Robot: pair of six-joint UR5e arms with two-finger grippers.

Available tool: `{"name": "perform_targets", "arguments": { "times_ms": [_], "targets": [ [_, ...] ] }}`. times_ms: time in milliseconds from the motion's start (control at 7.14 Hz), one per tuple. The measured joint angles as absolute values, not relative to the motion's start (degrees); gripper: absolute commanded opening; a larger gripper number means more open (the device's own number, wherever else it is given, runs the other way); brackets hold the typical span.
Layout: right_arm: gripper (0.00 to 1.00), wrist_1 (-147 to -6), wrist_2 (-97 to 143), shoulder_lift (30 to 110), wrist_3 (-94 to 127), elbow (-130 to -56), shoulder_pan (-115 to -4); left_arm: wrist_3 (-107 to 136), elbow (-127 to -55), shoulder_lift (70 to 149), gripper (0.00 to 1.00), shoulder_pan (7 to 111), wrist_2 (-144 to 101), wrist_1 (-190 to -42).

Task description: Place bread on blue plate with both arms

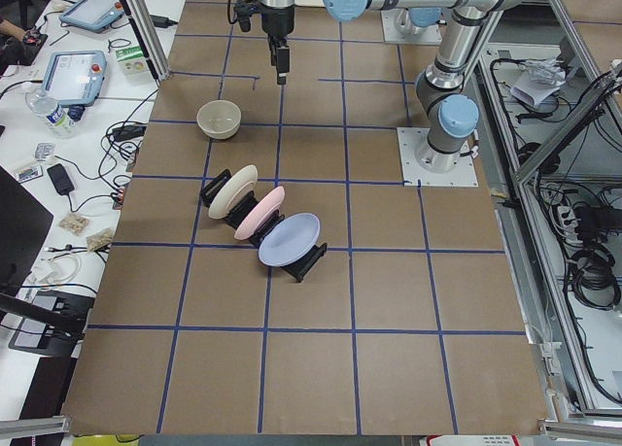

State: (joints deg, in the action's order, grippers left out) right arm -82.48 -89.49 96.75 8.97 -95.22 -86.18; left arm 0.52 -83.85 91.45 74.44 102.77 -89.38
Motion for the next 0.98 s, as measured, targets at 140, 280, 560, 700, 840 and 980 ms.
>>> {"name": "perform_targets", "arguments": {
  "times_ms": [140, 280, 560, 700, 840, 980],
  "targets": [
    [1.0, -82.72, -91.46, 96.75, 8.65, -96.3, -82.8, -0.24, -83.77, 91.57, 1.0, 69.2, 103.77, -88.4],
    [1.0, -82.95, -92.15, 96.67, 5.58, -97.39, -77.75, -0.96, -84.04, 92.14, 1.0, 63.91, 103.92, -87.0],
    [1.0, -87.72, -92.22, 94.16, -9.6, -98.96, -66.69, -1.78, -84.99, 94.91, 1.0, 54.68, 103.71, -82.13],
    [1.0, -91.89, -92.2, 91.67, -17.82, -99.25, -62.24, -1.73, -85.9, 96.85, 1.0, 52.11, 103.66, -77.89],
    [1.0, -96.0, -92.1, 88.92, -25.49, -99.35, -58.57, -1.48, -87.33, 98.76, 1.0, 50.09, 103.61, -73.98],
    [1.0, -100.49, -91.95, 85.88, -32.49, -99.38, -55.4, -1.23, -88.84, 100.83, 1.0, 47.91, 103.15, -70.5]
  ]
}}
